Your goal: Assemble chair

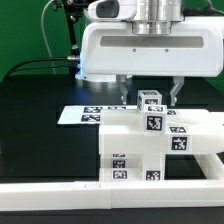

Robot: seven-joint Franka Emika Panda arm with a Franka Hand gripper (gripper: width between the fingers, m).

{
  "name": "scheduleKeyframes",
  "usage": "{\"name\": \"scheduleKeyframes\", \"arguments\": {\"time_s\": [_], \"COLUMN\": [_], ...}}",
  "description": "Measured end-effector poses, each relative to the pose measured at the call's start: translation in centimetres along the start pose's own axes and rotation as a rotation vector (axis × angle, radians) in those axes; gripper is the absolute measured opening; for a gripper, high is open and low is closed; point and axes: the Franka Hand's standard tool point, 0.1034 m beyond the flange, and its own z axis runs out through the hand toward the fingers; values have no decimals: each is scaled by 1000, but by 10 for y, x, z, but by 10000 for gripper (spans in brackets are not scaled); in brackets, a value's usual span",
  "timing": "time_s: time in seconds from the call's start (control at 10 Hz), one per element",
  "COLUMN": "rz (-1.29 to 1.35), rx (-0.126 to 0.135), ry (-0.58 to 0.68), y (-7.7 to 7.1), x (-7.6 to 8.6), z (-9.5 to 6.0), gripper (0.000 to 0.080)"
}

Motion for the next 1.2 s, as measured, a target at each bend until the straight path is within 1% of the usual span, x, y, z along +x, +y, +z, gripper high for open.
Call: {"name": "scheduleKeyframes", "arguments": {"time_s": [0.1,0.2,0.4,0.5,0.7,0.9,1.1,1.2], "rz": [74,160,306,439,655,852,995,1017], "rx": [1,1,-1,-2,9,29,36,36], "ry": [1,0,1,2,2,4,-7,-8], "y": [0,0,2,3,5,5,3,3], "x": [0,0,1,0,0,-2,-2,-3], "z": [0,0,0,0,0,0,0,0], "gripper": [340,281,281,281,281,281,281,282]}}
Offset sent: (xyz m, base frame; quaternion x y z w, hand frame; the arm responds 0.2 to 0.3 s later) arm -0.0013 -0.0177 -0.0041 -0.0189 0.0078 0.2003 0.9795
